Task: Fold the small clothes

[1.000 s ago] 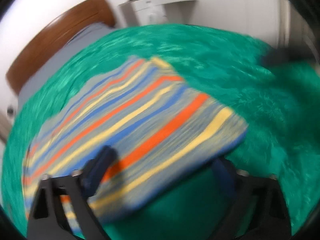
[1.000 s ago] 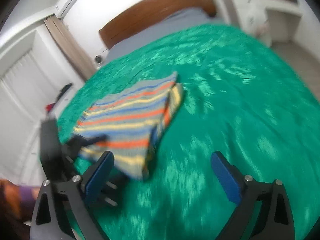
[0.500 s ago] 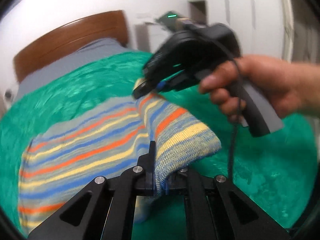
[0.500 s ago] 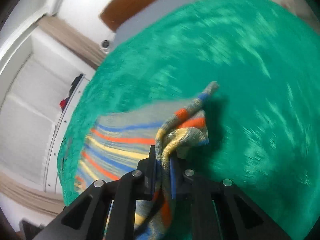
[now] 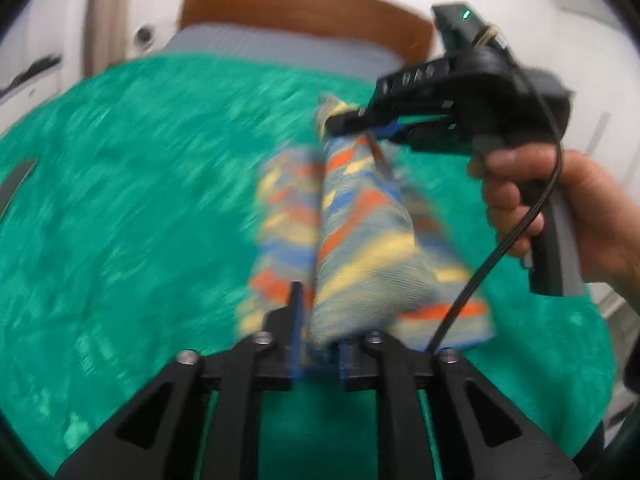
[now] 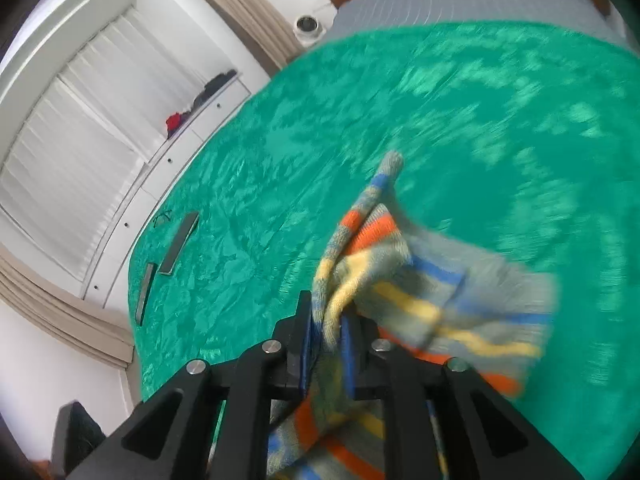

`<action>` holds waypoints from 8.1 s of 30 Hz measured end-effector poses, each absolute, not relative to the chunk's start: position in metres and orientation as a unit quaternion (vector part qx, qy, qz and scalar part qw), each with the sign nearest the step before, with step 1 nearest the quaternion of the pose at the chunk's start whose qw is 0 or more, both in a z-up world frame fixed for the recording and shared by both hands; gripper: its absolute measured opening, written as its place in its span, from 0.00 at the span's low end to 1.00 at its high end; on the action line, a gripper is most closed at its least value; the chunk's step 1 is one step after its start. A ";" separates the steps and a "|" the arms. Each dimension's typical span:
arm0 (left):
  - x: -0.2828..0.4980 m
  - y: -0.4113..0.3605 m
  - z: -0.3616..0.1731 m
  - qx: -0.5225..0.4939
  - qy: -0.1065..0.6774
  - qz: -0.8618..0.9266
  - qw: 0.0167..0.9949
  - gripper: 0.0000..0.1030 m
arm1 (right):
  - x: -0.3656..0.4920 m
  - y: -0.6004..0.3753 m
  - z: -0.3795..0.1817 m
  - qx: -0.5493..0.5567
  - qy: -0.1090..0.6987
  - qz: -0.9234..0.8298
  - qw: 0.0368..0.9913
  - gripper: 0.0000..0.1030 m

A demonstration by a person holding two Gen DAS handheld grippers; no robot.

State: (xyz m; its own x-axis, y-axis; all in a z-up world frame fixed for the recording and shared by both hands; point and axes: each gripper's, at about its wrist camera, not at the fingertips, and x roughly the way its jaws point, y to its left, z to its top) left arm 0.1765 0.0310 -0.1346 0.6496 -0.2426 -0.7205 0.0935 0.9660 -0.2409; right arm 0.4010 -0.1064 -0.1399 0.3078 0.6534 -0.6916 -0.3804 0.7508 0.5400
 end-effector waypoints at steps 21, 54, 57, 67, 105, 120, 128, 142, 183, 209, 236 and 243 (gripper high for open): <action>0.138 0.089 -0.148 -0.102 0.442 -0.050 0.890 0.84 | 0.210 -0.151 -0.168 0.014 0.471 0.284 0.835 0.37; 0.096 0.090 -0.185 -0.032 0.457 0.008 0.889 0.99 | 0.048 -0.182 -0.198 0.020 0.422 0.097 0.901 0.85; 0.096 0.089 -0.187 -0.028 0.454 0.007 0.890 0.99 | 0.047 -0.180 -0.199 0.016 0.421 0.097 0.902 0.87; 0.093 0.088 -0.189 -0.018 0.443 0.003 0.896 1.00 | 0.042 -0.174 -0.205 -0.003 0.415 0.097 0.905 0.95; 0.088 0.080 -0.193 -0.001 0.423 0.010 0.906 1.00 | 0.028 -0.153 -0.222 -0.059 0.383 0.075 0.919 1.00; 0.087 0.080 -0.193 -0.001 0.422 0.010 0.906 1.00 | 0.029 -0.150 -0.224 -0.065 0.383 0.069 0.919 1.00; 0.087 0.080 -0.193 -0.001 0.422 0.010 0.907 1.00 | 0.029 -0.150 -0.224 -0.065 0.384 0.069 0.919 1.00; 0.086 0.080 -0.194 0.000 0.421 0.010 0.907 1.00 | 0.028 -0.149 -0.225 -0.069 0.386 0.063 0.918 1.00; 0.086 0.079 -0.194 0.001 0.419 0.010 0.908 1.00 | 0.026 -0.151 -0.226 -0.073 0.384 0.060 0.918 1.00; 0.232 0.115 -0.147 -0.166 0.480 -0.178 0.843 0.99 | 0.137 -0.208 -0.145 0.039 0.389 0.131 0.911 1.00; 0.304 0.032 -0.102 -0.009 0.421 -0.073 0.904 0.88 | 0.313 -0.191 -0.103 -0.016 0.407 0.092 0.908 0.98; 0.226 0.034 -0.077 0.077 0.330 -0.007 0.941 1.00 | 0.224 -0.199 -0.086 -0.077 0.391 0.020 0.917 0.99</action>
State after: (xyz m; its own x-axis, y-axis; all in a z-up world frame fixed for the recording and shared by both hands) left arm 0.2256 0.0336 -0.0770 0.7818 0.0378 -0.6224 0.0638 0.9881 0.1401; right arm 0.2238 -0.1985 -0.0861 0.6932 -0.0226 -0.7204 -0.0976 0.9874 -0.1249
